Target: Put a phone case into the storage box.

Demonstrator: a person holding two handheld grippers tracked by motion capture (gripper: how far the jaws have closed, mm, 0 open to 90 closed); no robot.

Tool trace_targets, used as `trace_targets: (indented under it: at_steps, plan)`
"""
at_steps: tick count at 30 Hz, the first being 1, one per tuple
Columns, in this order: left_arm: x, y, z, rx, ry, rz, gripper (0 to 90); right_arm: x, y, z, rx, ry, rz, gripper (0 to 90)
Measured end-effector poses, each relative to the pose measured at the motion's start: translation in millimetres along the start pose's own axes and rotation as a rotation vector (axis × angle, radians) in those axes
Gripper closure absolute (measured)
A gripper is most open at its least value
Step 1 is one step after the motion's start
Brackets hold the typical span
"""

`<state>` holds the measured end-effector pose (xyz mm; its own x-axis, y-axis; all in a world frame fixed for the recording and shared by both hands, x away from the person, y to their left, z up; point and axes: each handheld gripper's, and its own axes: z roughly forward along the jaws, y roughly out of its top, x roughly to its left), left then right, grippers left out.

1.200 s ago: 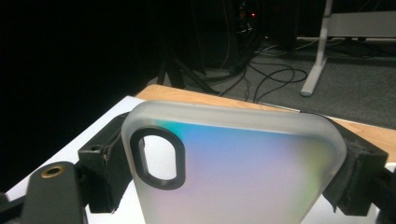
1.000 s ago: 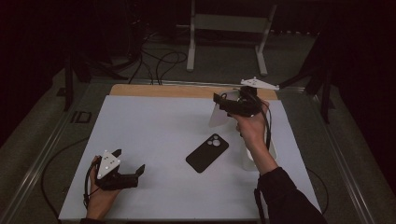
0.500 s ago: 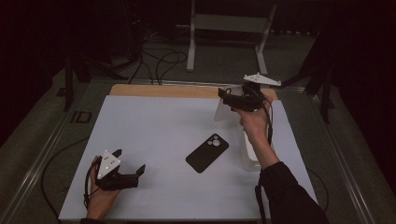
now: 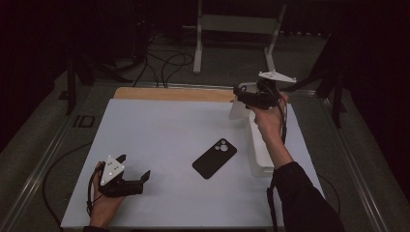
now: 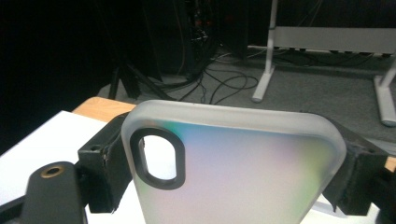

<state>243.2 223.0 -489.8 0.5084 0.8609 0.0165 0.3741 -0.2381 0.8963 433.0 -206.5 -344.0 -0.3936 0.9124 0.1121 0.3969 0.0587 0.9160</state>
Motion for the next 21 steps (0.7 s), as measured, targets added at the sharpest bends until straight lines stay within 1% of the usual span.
trace_targets:
  at_steps: [5,6,8,10,11,14,16,20,21]
  plan:
    - [-0.5,0.2,-0.3,0.001,0.0,0.0,0.2,-4.4,0.9,0.9,-0.004,-0.005,0.004,16.9]
    - [-0.6,0.2,-0.4,0.0,0.0,-0.001,0.2,-7.0,0.8,1.4,-0.006,-0.015,0.002,16.9]
    - [-0.7,0.3,-0.5,0.0,0.0,-0.001,0.2,-7.8,0.8,1.5,-0.004,-0.018,0.003,16.9]
    - [-0.8,0.3,-0.5,0.0,0.001,-0.001,0.2,-11.7,0.8,2.2,-0.001,-0.036,0.002,16.9]
    - [-0.8,0.3,-0.5,0.0,0.001,-0.001,0.2,-11.7,0.8,2.2,-0.001,-0.036,0.002,16.9]
    - [-0.9,0.3,-0.7,-0.001,0.0,-0.002,0.2,-18.4,0.9,2.8,-0.001,-0.059,0.008,16.9]
    - [-1.0,0.4,-0.8,-0.002,0.001,-0.003,0.2,-22.8,0.6,3.4,-0.003,-0.068,0.012,16.9]
    - [-0.3,0.5,-1.9,-0.006,0.003,-0.004,0.2,-27.2,0.4,4.0,-0.001,-0.082,0.019,16.9]
    - [-0.1,0.5,-1.9,-0.006,0.002,-0.005,0.2,-31.8,0.2,4.6,-0.001,-0.095,0.029,16.9]
